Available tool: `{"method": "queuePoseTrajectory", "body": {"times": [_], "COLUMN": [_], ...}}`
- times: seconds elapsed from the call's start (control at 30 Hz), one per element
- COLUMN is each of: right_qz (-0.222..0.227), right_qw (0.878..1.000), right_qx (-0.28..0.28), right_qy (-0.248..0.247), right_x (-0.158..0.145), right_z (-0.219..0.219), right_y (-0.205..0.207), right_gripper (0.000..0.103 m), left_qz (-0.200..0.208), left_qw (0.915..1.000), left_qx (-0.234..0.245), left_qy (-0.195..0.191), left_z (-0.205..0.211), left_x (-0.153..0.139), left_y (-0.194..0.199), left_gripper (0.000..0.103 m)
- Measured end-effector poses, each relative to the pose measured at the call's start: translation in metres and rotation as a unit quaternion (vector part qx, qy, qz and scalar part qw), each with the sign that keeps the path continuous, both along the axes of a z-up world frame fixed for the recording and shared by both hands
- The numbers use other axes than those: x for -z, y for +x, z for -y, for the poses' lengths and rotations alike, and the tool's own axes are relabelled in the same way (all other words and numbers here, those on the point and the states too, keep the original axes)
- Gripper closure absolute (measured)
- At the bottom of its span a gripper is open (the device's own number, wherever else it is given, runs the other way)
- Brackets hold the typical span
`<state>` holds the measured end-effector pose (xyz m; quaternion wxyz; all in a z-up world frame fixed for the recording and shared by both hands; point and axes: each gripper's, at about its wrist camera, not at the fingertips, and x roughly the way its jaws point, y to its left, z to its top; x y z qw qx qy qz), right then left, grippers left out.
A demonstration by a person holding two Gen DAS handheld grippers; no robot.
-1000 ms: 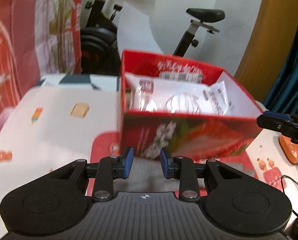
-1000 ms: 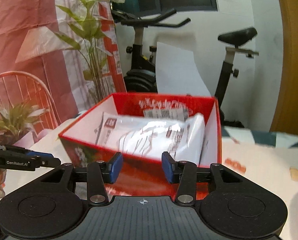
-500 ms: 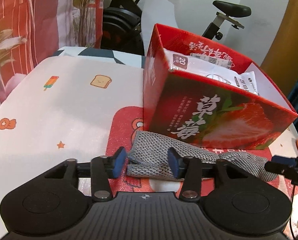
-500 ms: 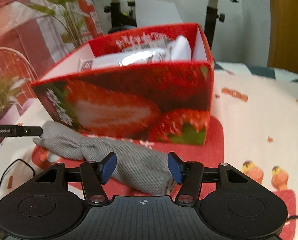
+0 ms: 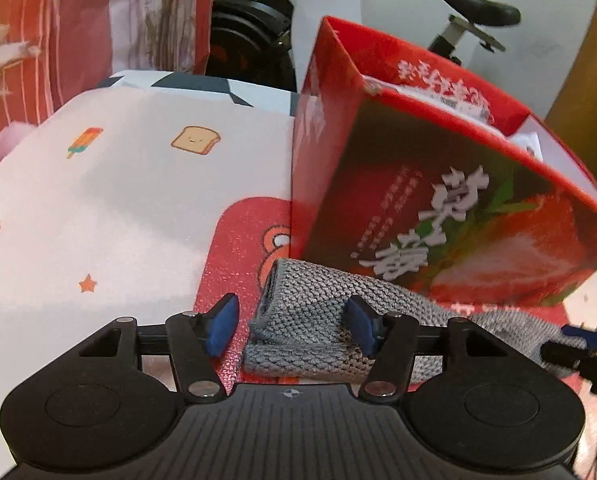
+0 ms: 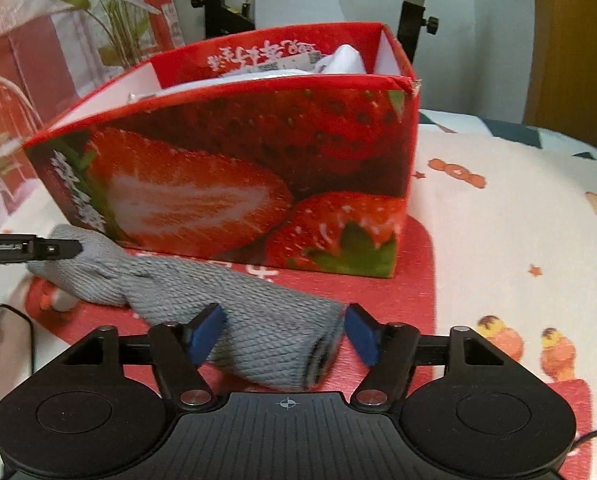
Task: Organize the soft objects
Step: 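Move both grippers to the grey knit cloth and close on it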
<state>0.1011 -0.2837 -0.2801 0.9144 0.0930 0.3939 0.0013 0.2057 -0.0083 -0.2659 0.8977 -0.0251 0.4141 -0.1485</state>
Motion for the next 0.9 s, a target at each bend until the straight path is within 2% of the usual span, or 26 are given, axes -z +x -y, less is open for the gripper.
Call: {"method": "queuePoseTrajectory", "body": {"times": [0.13,0.3,0.53,0.6,0.9], "right_qz": [0.0,0.002,0.004,0.006,0.007], "right_qw": [1.0,1.0,1.0,1.0,1.0], "right_qx": [0.008,0.013,0.006,0.003,0.0], "right_qy": [0.004,0.009,-0.011,-0.013,-0.015], "right_x": [0.003,0.007,0.007,0.007,0.007], "right_z": [0.001,0.0,-0.009,-0.01,-0.012], "right_y": [-0.002,-0.003,-0.003,-0.003,-0.003], "right_gripper": [0.037,0.036,0.038,0.041,0.042], "left_qz": [0.002,0.016,0.034,0.034,0.043], "left_qw": [0.9998,0.9994,0.9984,0.9983,0.9979], "left_qx": [0.005,0.009,0.002,0.002,0.003], "left_qy": [0.017,0.03,0.045,0.046,0.048], "left_z": [0.003,0.01,0.014,0.015,0.016], "left_x": [0.0,0.002,0.004,0.004,0.006], "left_y": [-0.002,-0.013,-0.022,-0.021,-0.024], "left_gripper": [0.042,0.049,0.05,0.05,0.05]}}
